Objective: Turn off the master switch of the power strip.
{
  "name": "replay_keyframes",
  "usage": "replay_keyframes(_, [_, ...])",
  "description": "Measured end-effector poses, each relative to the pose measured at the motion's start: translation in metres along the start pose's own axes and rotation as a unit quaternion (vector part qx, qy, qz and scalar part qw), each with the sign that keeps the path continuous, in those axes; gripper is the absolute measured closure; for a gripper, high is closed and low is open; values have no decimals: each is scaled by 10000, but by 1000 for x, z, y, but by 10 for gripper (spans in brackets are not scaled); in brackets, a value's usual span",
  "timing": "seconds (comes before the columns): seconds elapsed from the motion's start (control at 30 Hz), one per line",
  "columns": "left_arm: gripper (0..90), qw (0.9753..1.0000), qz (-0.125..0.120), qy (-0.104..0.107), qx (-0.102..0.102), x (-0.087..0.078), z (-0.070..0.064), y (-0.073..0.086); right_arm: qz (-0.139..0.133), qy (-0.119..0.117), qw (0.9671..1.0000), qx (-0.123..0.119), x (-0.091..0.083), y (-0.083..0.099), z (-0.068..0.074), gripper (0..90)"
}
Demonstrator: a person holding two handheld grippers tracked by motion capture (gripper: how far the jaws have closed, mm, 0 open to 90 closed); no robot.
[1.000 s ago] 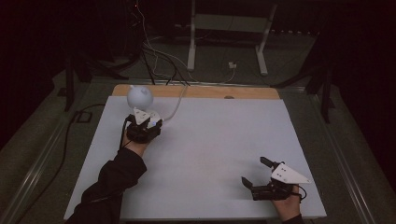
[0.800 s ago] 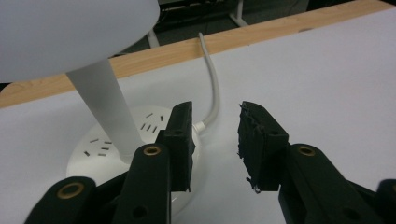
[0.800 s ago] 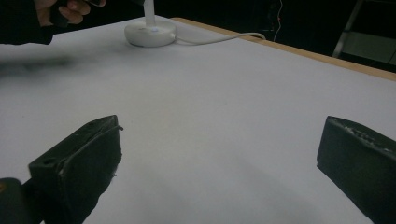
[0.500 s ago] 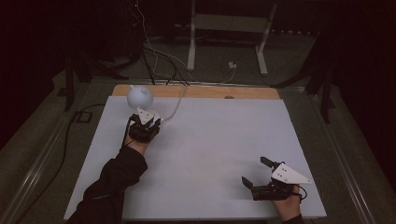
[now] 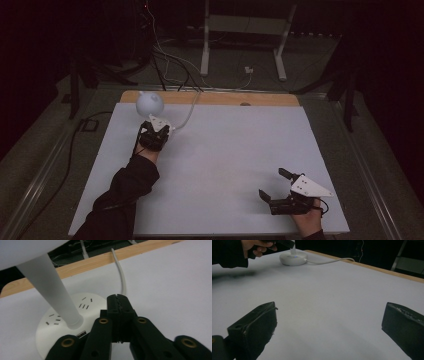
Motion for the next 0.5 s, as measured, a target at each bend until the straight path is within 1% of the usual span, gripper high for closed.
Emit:
replay_keyframes(0.1, [900,10000,8,-43,75,3,0,0,-2,2,10000,7,0,0,0,1])
replay_keyframes(0.27, [900,9999,-49,-134,68,6,3,0,23,-25,10000,2,0,0,0,1])
replay_keyframes(0.33, [900,9999,-53,-138,37,7,5,0,25,-29,10000,2,0,0,0,1])
replay_keyframes(0.43, [900,9999,22,-121,31,11,7,1,22,-30,10000,15,0,1,0,1])
replay_keyframes(0.5, [900,9999,25,-145,26,14,7,2,29,-29,10000,6,0,1,0,1])
Point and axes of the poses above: each handheld gripper's, and its own axes: x roughly forward along the jaws, y roughly out of its underside, z roughly to its left, the point moved 5 cm from there along x, roughly forward along the jaws, and after that the axes turned 6 degrees about -x, right-handed, at the moved point
